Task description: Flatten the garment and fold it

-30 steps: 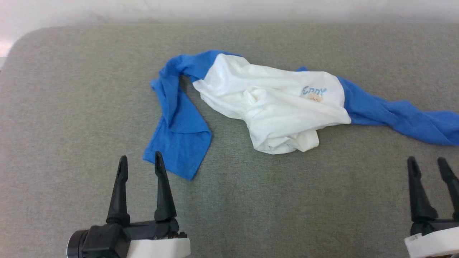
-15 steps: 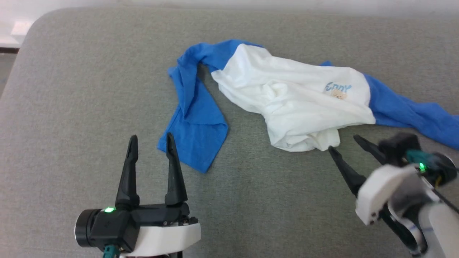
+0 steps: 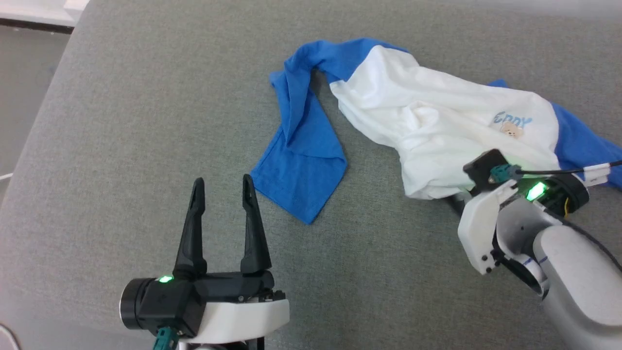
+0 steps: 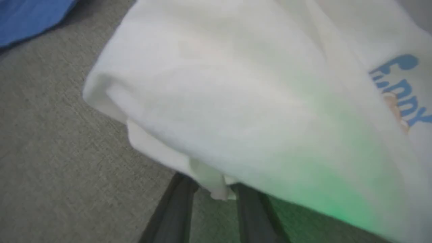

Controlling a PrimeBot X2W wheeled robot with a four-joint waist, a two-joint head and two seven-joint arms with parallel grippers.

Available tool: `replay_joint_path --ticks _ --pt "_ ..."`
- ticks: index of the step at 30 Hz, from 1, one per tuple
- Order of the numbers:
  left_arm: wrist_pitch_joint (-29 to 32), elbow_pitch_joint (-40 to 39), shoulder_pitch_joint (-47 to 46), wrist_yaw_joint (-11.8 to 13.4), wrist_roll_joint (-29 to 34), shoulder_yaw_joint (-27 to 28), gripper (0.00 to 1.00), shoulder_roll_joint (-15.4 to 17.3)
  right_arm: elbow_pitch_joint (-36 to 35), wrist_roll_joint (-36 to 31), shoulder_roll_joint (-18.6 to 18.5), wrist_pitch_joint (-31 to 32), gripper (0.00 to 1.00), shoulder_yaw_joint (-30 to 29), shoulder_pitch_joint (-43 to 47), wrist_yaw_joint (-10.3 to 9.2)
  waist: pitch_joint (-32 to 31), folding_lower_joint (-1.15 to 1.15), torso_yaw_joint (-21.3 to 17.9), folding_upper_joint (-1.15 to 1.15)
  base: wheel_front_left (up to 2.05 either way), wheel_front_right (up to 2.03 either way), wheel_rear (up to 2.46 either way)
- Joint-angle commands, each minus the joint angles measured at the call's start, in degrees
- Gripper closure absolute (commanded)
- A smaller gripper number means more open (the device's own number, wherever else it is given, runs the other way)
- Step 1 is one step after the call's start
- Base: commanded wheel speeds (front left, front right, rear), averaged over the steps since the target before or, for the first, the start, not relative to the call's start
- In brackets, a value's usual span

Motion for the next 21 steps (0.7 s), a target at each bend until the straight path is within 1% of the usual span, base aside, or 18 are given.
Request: replay_joint_path --ticks 1,4,5,7,9,12,14,17,19,21 --pt "-0.3 -0.1 -1.0 0.5 -0.2 -0.3 0.00 -0.1 1.8 0.6 0.1 -0.1 1.00 0.6 0.2 -0.05 0.6 0.00 0.5 0.00 0.00 0.00 0.00" --pt "-0.3 0.0 -1.1 0.9 -0.1 -0.2 0.00 -0.1 1.0 2.6 0.8 -3.4 1.00 -0.5 -1.0 -0.05 0.2 0.00 -0.2 0.00 0.00 0.00 0.00" --pt "-0.3 0.1 -1.1 0.9 0.0 0.0 0.00 -0.1 0.0 4.3 1.4 -4.3 1.00 -1.2 -1.4 -0.05 0.0 0.00 -0.8 0.00 0.00 0.00 0.00" --pt "-0.3 0.5 -1.0 0.5 0.3 0.5 0.00 -0.1 -3.4 10.4 3.2 -5.0 1.00 -3.7 -1.5 -0.05 -0.8 0.00 -1.9 0.00 0.00 0.00 0.00" --pt "-0.3 0.7 -0.8 0.0 0.4 1.1 0.00 -0.1 -8.7 17.8 3.9 -3.8 1.00 -5.7 -0.5 -0.05 -1.7 0.00 -3.1 0.00 0.00 0.00 0.00" --pt "-0.3 0.8 -0.5 -0.8 0.2 1.7 0.00 -0.1 -18.5 27.9 3.2 -0.3 1.00 -10.5 3.9 -0.05 -2.7 0.00 -4.9 0.00 0.00 0.00 0.00" --pt "-0.3 1.0 -0.2 -1.2 0.1 2.0 0.00 -0.1 -24.7 32.6 1.8 2.7 1.00 -15.1 9.4 -0.05 -3.1 0.00 -5.7 0.00 0.00 0.00 0.00" --pt "-0.3 1.1 0.2 -1.6 0.0 2.1 0.00 -0.1 -32.0 38.7 1.1 8.7 1.00 -22.6 22.2 -0.05 -2.9 0.00 -6.6 0.00 0.00 0.00 0.00" --pt "-0.3 1.1 0.4 -1.7 -0.1 2.0 0.00 -0.1 -35.5 41.2 0.4 13.4 1.00 -26.9 32.8 -0.05 -2.5 0.00 -6.8 0.00 0.00 0.00 0.00" --pt "-0.3 1.1 0.6 -1.7 -0.2 2.1 0.00 -0.1 -37.0 41.7 -0.3 17.6 1.00 -30.7 43.2 -0.05 -2.0 0.00 -7.1 0.00 0.00 0.00 0.00"
